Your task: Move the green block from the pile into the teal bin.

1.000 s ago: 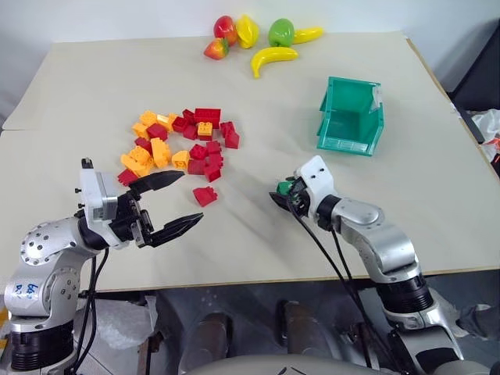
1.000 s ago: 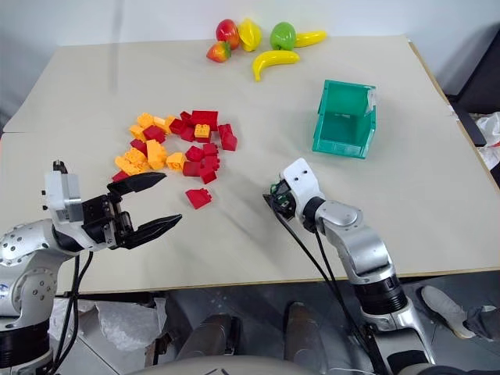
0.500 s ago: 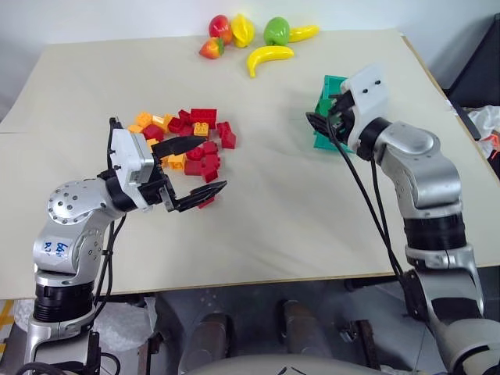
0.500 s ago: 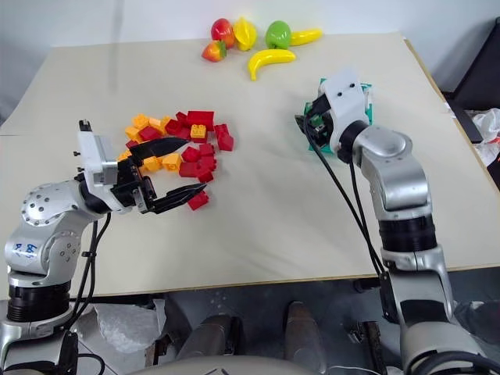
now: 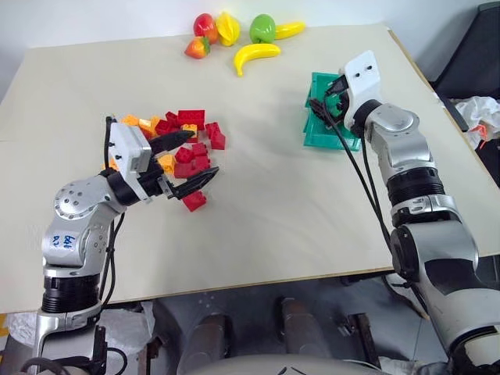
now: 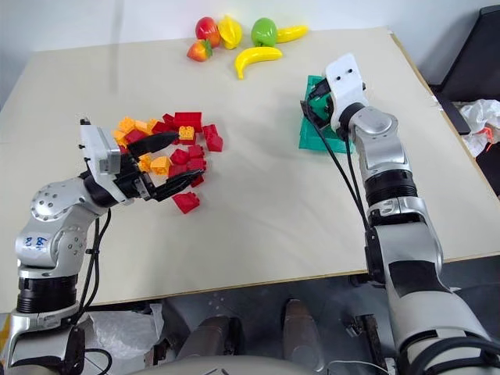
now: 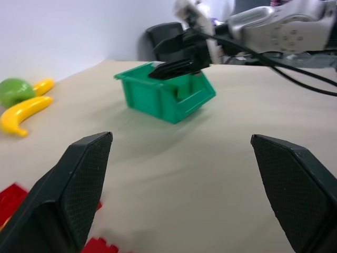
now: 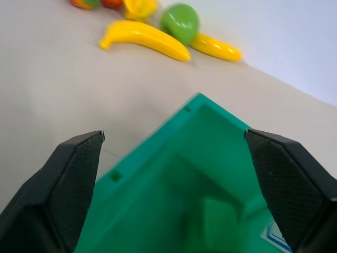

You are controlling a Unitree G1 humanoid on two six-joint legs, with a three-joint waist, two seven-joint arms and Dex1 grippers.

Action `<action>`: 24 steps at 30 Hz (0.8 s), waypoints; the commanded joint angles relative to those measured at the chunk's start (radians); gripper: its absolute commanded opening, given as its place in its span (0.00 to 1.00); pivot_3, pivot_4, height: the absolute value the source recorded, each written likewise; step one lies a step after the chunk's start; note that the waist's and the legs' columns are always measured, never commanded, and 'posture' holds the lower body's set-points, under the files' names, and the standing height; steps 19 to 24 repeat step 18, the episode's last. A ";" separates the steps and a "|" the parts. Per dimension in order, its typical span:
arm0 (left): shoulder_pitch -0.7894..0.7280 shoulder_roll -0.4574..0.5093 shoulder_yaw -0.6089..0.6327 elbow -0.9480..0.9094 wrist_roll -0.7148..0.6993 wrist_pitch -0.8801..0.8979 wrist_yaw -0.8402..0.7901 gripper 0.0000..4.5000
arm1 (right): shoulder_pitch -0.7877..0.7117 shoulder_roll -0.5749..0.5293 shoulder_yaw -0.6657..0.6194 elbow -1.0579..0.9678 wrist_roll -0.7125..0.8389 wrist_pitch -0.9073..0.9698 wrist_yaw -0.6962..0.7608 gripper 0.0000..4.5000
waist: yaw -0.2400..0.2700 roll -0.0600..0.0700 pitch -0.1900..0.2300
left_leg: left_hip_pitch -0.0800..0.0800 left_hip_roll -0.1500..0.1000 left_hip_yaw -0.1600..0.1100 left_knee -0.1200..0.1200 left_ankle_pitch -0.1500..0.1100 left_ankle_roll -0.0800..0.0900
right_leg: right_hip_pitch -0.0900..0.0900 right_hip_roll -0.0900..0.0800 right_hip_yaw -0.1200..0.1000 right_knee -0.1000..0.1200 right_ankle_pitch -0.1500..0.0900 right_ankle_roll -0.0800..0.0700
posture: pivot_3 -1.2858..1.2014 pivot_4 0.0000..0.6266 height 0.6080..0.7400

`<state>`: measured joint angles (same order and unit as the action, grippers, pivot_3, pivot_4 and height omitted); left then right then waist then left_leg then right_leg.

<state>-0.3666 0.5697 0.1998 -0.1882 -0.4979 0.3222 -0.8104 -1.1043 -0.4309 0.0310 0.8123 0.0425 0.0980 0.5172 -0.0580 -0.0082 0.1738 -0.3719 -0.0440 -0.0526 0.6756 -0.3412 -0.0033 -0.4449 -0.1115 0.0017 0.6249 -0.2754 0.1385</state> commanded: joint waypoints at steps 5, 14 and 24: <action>0.190 0.075 0.161 -0.040 -0.013 -0.028 0.011 1.00 | 0.240 -0.113 0.012 -0.457 0.167 0.131 0.410 1.00 | 0.009 0.000 0.000 | 0.000 0.001 0.000 0.000 -0.001 0.000 | 0.000 0.000 0.000 -0.001 0.000 0.000 | 0.52 0.24 1.00; 0.467 0.100 0.340 -0.066 -0.052 -0.068 -0.055 1.00 | 0.476 -0.252 0.046 -0.588 0.260 0.006 0.828 1.00 | 0.032 0.001 0.000 | 0.000 0.000 0.001 0.004 -0.004 0.002 | 0.001 -0.001 0.001 -0.003 0.000 0.000 | 0.52 0.24 1.00; 0.549 0.083 0.398 -0.083 -0.053 -0.106 -0.052 1.00 | 0.471 -0.240 0.034 -0.528 0.251 -0.053 0.851 1.00 | 0.031 0.000 0.000 | 0.000 0.001 0.002 0.004 -0.005 0.002 | 0.001 -0.001 0.002 -0.004 0.000 0.000 | 0.52 0.24 1.00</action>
